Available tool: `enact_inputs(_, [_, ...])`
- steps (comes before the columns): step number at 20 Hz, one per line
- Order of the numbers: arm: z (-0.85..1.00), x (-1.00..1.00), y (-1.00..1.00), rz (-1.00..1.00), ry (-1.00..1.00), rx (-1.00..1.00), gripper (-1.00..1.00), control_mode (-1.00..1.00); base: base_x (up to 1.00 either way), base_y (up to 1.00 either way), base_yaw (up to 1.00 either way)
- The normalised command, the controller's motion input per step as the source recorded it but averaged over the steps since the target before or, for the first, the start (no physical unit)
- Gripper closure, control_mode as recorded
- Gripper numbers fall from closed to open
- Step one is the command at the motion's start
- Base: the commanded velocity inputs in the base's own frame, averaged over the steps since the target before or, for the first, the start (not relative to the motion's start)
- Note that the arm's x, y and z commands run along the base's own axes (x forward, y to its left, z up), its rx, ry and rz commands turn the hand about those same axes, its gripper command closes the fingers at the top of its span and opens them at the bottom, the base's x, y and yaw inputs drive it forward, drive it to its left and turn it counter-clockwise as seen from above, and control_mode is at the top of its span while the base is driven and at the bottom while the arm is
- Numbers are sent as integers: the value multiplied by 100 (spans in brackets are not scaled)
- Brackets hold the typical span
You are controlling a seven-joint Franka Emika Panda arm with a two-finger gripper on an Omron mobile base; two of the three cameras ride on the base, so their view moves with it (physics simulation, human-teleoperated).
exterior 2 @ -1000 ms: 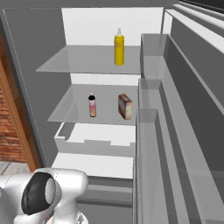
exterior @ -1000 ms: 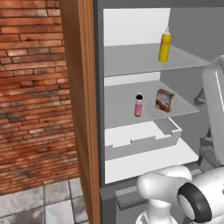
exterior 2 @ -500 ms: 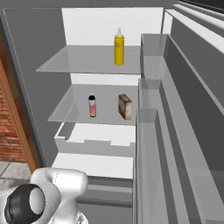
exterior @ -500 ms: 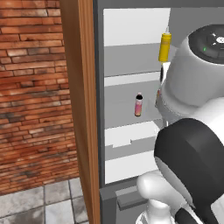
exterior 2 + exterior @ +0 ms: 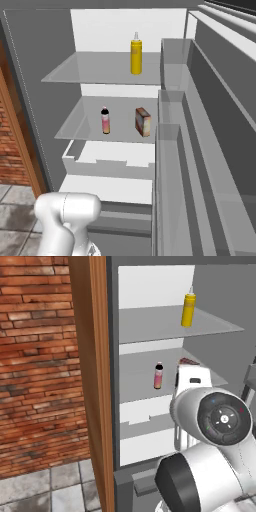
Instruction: Place the ketchup and mustard from the counter to the top shelf of the fridge. If the existing items in the fridge are on the top shelf, move them to other shelves.
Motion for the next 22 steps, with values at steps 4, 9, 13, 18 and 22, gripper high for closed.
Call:
enact_inputs(4, [0, 0, 0, 0, 0, 0, -100, -100, 0, 0, 0])
enact_inputs(9, [0, -6, 0, 0, -1, 0, -100, -100, 0, 0, 0])
enact_inputs(13, [0, -3, 0, 0, 0, 0, -100, -100, 0, 0, 0])
enact_inputs(18, [0, -20, 5, 6, 0, 0, -100, 100, -22, 13, 10])
enact_inputs(22, [0, 0, 0, 0, 0, 0, -100, 100, -76, 61, 35])
